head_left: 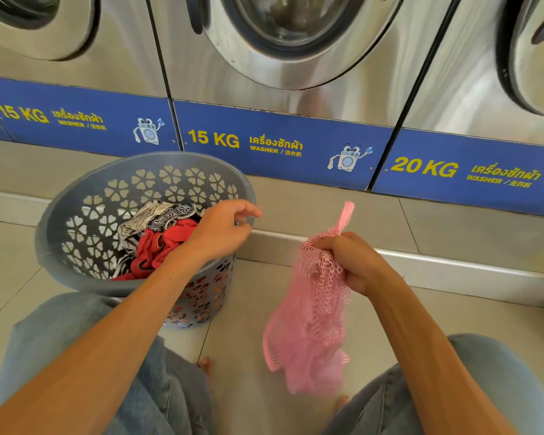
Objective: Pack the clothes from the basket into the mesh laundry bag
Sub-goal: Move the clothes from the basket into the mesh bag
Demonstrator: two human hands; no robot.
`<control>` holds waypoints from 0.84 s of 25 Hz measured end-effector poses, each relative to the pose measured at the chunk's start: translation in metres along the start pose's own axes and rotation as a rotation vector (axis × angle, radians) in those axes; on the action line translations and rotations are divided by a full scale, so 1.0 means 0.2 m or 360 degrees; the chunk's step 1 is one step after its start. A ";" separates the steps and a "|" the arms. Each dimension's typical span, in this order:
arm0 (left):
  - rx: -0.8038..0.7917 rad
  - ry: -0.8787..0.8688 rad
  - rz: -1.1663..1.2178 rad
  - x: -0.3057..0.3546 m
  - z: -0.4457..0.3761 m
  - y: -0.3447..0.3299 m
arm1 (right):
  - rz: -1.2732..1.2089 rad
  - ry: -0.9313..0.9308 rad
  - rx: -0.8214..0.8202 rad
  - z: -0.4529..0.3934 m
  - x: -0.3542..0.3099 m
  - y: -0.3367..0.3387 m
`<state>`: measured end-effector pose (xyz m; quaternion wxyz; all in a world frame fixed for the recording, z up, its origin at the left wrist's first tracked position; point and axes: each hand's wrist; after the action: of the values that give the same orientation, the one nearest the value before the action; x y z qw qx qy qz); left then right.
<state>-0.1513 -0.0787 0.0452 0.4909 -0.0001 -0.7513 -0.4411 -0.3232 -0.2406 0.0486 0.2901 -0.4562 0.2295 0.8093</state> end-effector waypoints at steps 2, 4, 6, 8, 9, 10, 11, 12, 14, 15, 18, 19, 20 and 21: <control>0.0081 0.0076 0.0098 -0.05 -0.01 0.04 | -0.0013 -0.0004 -0.0038 -0.02 -0.02 -0.06; 0.0129 0.0137 0.0145 -0.11 -0.02 0.07 | -0.0007 0.0019 -0.0044 -0.04 -0.05 -0.12; 0.0151 0.0139 0.0013 -0.18 -0.04 0.09 | -0.0059 0.0036 -0.0031 -0.06 -0.07 -0.16; 0.0084 0.0121 -0.0266 -0.26 -0.09 0.11 | -0.0122 0.0062 -0.0012 -0.07 -0.08 -0.20; 0.0005 0.0137 -0.0462 -0.31 -0.11 0.11 | -0.0157 0.0083 -0.0002 -0.07 -0.08 -0.21; -0.0108 0.0196 -0.0668 -0.36 -0.13 0.10 | -0.0198 0.0101 0.0008 -0.08 -0.08 -0.23; -0.0254 0.0301 -0.0836 -0.41 -0.14 0.10 | -0.0227 0.0116 0.0023 -0.09 -0.08 -0.23; -0.0409 0.0420 -0.0959 -0.46 -0.14 0.09 | -0.0237 0.0118 0.0028 -0.10 -0.07 -0.25; -0.0653 0.0557 -0.1078 -0.54 -0.14 0.07 | -0.0224 0.0091 0.0032 -0.11 -0.05 -0.25; -0.0712 0.0603 -0.1059 -0.56 -0.14 0.06 | -0.0210 0.0072 0.0031 -0.11 -0.04 -0.25; -0.0757 0.0724 -0.1074 -0.59 -0.16 0.06 | -0.0206 0.0046 0.0009 -0.12 -0.02 -0.24; -0.0756 0.0727 -0.1146 -0.59 -0.16 0.06 | -0.0196 0.0044 0.0008 -0.12 -0.02 -0.24; -0.0728 0.0713 -0.1209 -0.60 -0.16 0.06 | -0.0181 0.0042 0.0004 -0.12 -0.01 -0.24; -0.0669 0.0707 -0.1257 -0.60 -0.16 0.06 | -0.0164 0.0042 -0.0001 -0.12 -0.01 -0.25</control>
<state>-0.0600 -0.0397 -0.0314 0.4239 0.2793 -0.4661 -0.7246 -0.2745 -0.2209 0.0329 0.3281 -0.4783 0.2093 0.7873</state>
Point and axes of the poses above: each hand's wrist, its own z-axis away from the middle knuckle, its own y-axis out of the back of the hand, x = y × z, and after that the axes turned 6 degrees about x, right-handed
